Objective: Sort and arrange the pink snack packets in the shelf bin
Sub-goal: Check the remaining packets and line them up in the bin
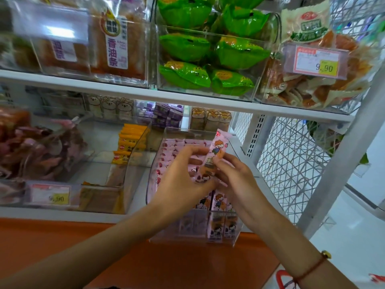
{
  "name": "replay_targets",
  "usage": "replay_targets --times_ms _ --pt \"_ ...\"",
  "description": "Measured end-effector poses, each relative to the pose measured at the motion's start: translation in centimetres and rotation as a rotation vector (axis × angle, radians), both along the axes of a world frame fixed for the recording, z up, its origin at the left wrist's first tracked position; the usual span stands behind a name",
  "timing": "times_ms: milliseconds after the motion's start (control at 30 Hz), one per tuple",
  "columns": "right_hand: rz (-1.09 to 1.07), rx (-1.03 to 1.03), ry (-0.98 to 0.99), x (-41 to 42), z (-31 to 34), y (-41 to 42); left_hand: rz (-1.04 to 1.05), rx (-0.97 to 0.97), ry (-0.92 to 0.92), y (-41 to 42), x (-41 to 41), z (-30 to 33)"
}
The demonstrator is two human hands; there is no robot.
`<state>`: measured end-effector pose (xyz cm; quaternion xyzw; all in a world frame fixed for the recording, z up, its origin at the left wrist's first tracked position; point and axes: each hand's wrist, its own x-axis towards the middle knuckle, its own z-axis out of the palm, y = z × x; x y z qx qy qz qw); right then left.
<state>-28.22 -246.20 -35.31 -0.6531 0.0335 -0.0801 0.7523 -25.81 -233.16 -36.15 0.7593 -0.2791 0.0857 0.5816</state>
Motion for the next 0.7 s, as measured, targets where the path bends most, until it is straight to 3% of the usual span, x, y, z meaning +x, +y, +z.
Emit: replay_targets --times_ms 167,333,500,567,700 --pt "-0.019 -0.091 -0.081 -0.2 -0.1 0.4 0.06 -0.087 -0.047 0.4 0.8 0.2" --pt "-0.177 -0.127 -0.137 -0.3 -0.2 -0.7 -0.125 0.077 -0.013 0.2 0.6 -0.3" --pt "-0.208 -0.211 -0.219 -0.5 -0.1 -0.5 -0.036 0.113 -0.137 -0.2 0.6 -0.2" --pt "-0.189 -0.232 -0.25 -0.6 0.4 -0.6 -0.113 0.023 -0.06 -0.3 0.6 0.3" --pt "-0.185 -0.2 -0.238 -0.8 1.0 -1.6 -0.192 -0.093 0.295 0.3 1.1 1.3"
